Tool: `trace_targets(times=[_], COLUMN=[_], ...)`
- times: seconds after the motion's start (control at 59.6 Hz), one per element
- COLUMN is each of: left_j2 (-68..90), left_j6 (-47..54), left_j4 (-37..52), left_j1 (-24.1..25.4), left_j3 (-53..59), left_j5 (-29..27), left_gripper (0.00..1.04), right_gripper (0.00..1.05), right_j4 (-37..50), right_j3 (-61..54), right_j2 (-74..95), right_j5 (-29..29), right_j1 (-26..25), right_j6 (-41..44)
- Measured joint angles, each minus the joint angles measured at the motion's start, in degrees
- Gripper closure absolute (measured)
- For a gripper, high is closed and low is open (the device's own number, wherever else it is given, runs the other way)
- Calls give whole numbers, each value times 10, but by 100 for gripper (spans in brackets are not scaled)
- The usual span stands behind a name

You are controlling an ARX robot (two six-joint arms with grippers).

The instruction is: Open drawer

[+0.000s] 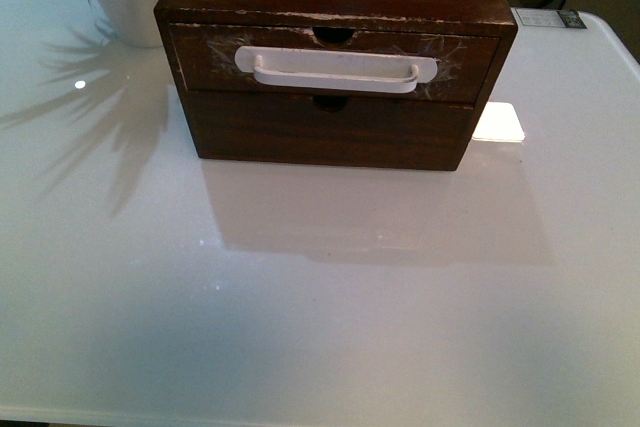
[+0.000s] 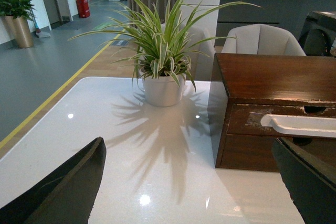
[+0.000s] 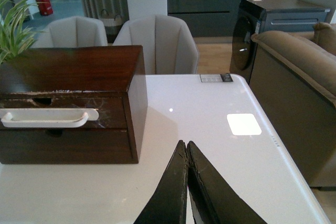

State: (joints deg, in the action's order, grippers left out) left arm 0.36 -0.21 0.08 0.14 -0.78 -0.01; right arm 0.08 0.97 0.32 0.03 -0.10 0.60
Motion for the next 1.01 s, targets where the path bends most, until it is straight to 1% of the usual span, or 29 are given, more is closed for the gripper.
trace_targets(times=[0.453,0.47,0.503,0.553,0.587,0.604,0.721,0.738,0.839,0.872,0.889,0.906,0.922,0.939,0.956,0.973,0.99,1.006], left_j2=[0,0,0,0,0,0,0,0,0,1,4,28,46,59,85,119,126,149], left_j6=[0,0,0,0,0,0,0,0,0,0,-3,-20,-25,-29,-33,-39,-40,-42], left_j4=[0,0,0,0,0,0,0,0,0,-1,-8,-60,-86,-100,-123,-136,-136,-134], left_j1=[0,0,0,0,0,0,0,0,0,1,4,23,32,36,41,40,40,35], left_j3=[0,0,0,0,0,0,0,0,0,-1,-2,-21,-32,-39,-51,-61,-63,-67], left_j5=[0,0,0,0,0,0,0,0,0,5,17,89,121,139,174,210,217,240], left_gripper=[8,8,8,8,8,8,8,8,8,8,8,8,8,8,8,8,8,8], right_gripper=[103,101,93,77,70,68,44,42,23,18,14,9,7,7,8,8,9,9], right_j4=[0,0,0,0,0,0,0,0,0,-17,-45,-87,-108,-115,-121,-121,-118,-114], right_j3=[0,0,0,0,0,0,0,0,0,4,16,33,42,45,50,52,55,57], right_j2=[0,0,0,0,0,0,0,0,0,9,22,54,77,89,110,120,137,151], right_j5=[0,0,0,0,0,0,0,0,0,34,77,149,192,209,239,251,266,287], right_j1=[0,0,0,0,0,0,0,0,0,9,26,55,72,80,94,102,114,126], right_j6=[0,0,0,0,0,0,0,0,0,-9,-17,-34,-42,-42,-42,-41,-38,-33])
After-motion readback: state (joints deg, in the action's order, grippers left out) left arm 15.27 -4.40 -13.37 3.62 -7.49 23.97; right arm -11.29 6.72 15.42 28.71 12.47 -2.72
